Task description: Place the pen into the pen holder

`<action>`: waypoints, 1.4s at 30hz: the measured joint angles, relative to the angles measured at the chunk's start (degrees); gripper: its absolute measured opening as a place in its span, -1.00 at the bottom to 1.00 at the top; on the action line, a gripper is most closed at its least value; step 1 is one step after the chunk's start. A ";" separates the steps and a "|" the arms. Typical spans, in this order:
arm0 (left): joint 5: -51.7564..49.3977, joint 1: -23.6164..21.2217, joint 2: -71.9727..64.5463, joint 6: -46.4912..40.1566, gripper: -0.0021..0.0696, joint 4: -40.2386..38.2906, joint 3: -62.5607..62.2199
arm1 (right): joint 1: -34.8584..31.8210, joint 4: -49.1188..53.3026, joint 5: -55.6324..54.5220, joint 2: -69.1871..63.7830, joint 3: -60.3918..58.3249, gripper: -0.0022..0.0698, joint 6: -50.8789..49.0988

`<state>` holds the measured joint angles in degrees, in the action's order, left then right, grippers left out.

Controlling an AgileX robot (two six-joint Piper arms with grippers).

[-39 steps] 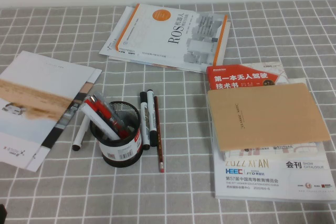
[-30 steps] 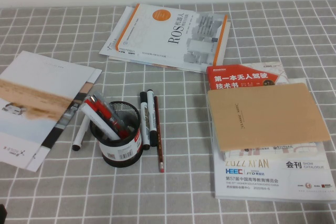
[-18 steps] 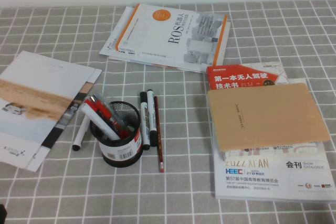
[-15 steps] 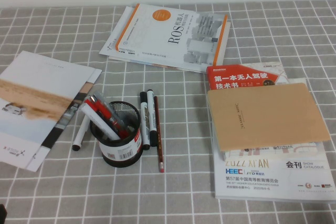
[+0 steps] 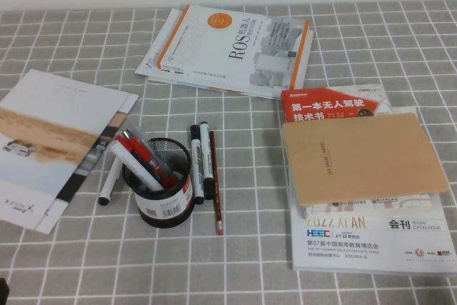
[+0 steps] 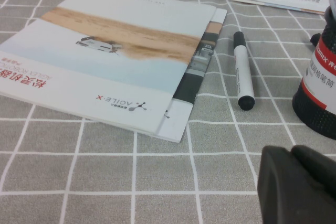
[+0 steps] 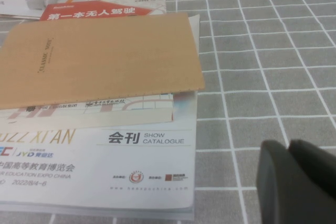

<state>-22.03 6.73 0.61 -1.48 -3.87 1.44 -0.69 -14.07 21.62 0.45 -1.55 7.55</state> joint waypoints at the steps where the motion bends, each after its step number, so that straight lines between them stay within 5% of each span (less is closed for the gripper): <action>1: 0.00 0.00 0.00 0.00 -0.95 0.00 0.00 | 0.00 -0.10 0.00 0.00 0.00 -0.97 0.00; 11: 0.00 0.00 0.00 0.00 -0.95 0.00 0.00 | 0.00 -5.18 -1.10 0.00 0.00 -0.97 0.00; 14: 0.00 0.00 0.00 0.00 -0.95 0.00 0.00 | 0.00 -18.90 -4.17 0.00 0.00 -0.97 0.00; 19: 0.00 0.00 0.00 0.00 -0.95 0.00 0.00 | 0.00 -57.47 -8.59 0.00 0.00 -0.97 0.00; 22: 0.00 0.00 0.00 0.00 -0.95 0.00 0.00 | 0.00 -64.45 -11.19 0.00 0.00 -0.97 0.57; 35: 0.00 0.00 0.00 0.00 -0.95 0.00 0.00 | 0.00 -66.16 -4.88 0.00 1.55 -0.97 17.50; 42: 0.00 0.00 0.00 0.00 -0.95 0.00 0.00 | 0.00 -45.71 7.14 -15.84 19.48 -0.97 20.12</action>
<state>-22.03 6.73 0.61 -1.48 -3.87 1.44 -0.69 -59.78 28.76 -15.39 17.93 27.68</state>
